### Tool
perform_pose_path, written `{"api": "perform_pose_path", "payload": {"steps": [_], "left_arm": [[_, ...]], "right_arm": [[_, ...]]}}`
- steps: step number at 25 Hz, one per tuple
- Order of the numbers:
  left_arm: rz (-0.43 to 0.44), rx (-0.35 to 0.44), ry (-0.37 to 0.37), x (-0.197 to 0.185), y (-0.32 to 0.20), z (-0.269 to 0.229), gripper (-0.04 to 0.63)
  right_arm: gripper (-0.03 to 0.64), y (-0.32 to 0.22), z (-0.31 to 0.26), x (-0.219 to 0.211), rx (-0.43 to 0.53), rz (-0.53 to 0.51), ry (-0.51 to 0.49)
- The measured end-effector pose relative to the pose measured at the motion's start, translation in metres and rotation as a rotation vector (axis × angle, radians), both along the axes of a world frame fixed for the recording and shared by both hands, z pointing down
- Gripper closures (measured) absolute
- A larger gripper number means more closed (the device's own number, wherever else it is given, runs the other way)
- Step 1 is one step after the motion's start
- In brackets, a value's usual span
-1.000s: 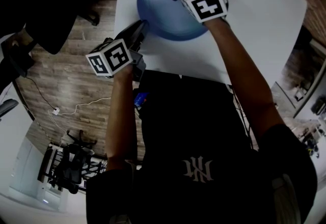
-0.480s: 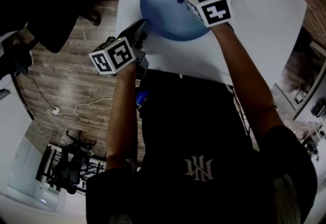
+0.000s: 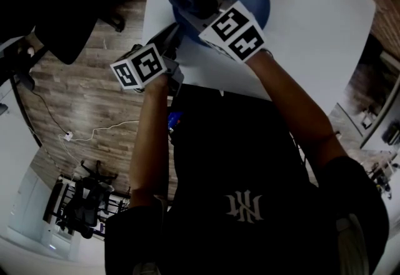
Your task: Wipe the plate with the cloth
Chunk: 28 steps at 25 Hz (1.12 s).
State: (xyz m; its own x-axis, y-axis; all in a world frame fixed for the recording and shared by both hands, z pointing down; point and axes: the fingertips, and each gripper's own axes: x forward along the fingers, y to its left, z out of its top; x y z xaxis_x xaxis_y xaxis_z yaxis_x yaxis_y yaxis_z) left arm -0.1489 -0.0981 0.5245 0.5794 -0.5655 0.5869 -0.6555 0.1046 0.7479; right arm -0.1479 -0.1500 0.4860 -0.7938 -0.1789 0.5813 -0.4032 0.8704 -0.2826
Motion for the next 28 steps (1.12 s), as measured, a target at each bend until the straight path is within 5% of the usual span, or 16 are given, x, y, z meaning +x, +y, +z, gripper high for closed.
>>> {"api": "perform_pose_path", "payload": {"steps": [7,28], "left_arm": [[-0.035,0.000,0.007,0.002,-0.002,-0.002,0.548],[-0.030,0.012,0.002,-0.003,0.001,0.001,0.551]], "right_arm": [[0.532,0.018,0.030,-0.004,-0.071,-0.046,0.064],[0.532,-0.021,0.047,0.027,0.086,0.020,0.243]]}}
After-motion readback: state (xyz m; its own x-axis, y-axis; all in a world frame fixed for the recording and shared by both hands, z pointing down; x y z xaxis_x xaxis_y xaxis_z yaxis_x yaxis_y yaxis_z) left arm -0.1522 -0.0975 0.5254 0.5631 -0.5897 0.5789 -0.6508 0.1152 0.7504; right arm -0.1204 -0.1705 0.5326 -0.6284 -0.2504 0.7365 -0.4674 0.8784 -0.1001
